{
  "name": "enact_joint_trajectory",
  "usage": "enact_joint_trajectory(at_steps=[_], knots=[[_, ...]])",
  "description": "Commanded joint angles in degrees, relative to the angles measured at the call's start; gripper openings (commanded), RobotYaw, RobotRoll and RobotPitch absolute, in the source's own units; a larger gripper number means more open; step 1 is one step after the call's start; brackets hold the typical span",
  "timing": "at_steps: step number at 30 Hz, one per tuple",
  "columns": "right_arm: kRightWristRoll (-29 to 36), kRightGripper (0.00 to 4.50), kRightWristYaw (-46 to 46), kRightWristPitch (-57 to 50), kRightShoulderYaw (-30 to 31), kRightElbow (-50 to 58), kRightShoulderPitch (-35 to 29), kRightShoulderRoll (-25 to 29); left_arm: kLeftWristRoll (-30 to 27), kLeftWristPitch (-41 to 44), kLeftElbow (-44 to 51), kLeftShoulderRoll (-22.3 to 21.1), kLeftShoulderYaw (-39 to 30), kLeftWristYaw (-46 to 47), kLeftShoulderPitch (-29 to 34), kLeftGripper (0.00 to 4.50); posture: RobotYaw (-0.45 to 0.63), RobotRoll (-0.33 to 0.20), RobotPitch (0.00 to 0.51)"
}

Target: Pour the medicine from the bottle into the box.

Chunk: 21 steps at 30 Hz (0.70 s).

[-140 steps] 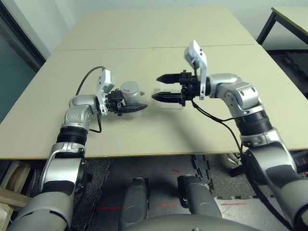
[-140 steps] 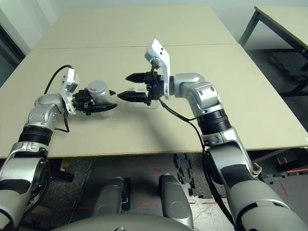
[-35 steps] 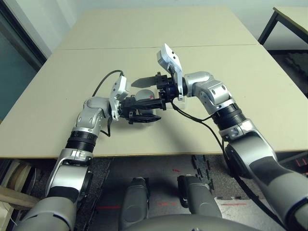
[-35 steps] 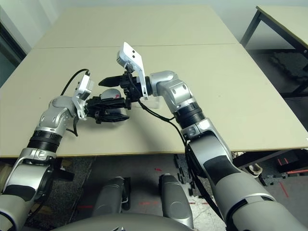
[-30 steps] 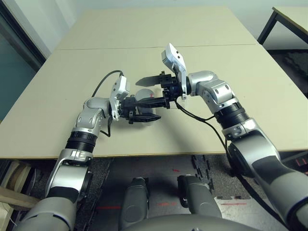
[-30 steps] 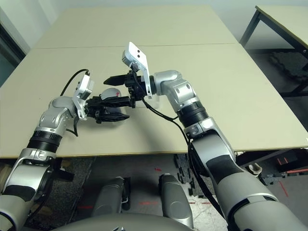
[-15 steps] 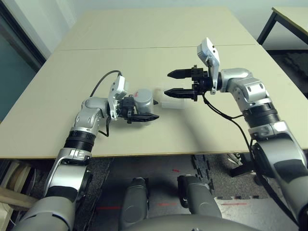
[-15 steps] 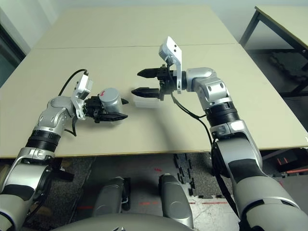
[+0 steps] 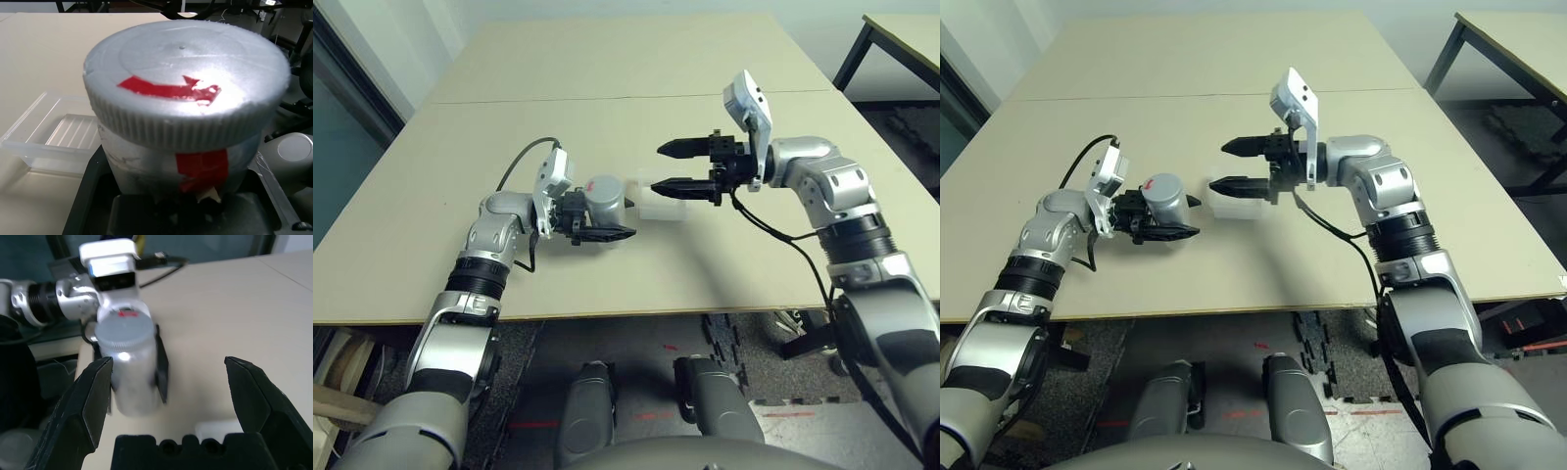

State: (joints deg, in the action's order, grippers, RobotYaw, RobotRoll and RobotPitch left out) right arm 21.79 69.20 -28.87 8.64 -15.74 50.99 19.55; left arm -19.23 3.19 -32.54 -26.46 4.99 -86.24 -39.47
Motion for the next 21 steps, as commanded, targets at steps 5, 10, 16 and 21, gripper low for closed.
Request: enact_joint_trajectory(at_steps=[5, 10, 16, 21], knots=[[-0.9, 4.5, -1.7, -0.8, 4.1, 2.8, 1.5, -4.7, 0.6, -0.5, -0.1, -0.2, -0.1, 0.1, -0.3, 2.68, -0.08, 0.0, 0.076], [-2.0, 4.5, -1.9, 0.8, 5.3, 1.8, 1.9, -6.6, 0.5, -0.4, 0.1, -0.2, -0.2, 0.4, -0.3, 2.68, -0.07, 0.0, 0.076], [-3.7, 4.5, -2.6, 3.2, 5.8, -1.2, 2.9, -8.4, 0.3, -0.1, 0.9, 0.3, 0.0, 0.6, -0.1, 2.68, -0.07, 0.0, 0.078], [-5.3, 4.5, -3.5, 5.7, 5.5, -4.9, 3.8, -9.6, 0.2, 0.1, 1.5, 0.6, 0.0, 0.7, 0.0, 2.68, -0.07, 0.0, 0.08]])
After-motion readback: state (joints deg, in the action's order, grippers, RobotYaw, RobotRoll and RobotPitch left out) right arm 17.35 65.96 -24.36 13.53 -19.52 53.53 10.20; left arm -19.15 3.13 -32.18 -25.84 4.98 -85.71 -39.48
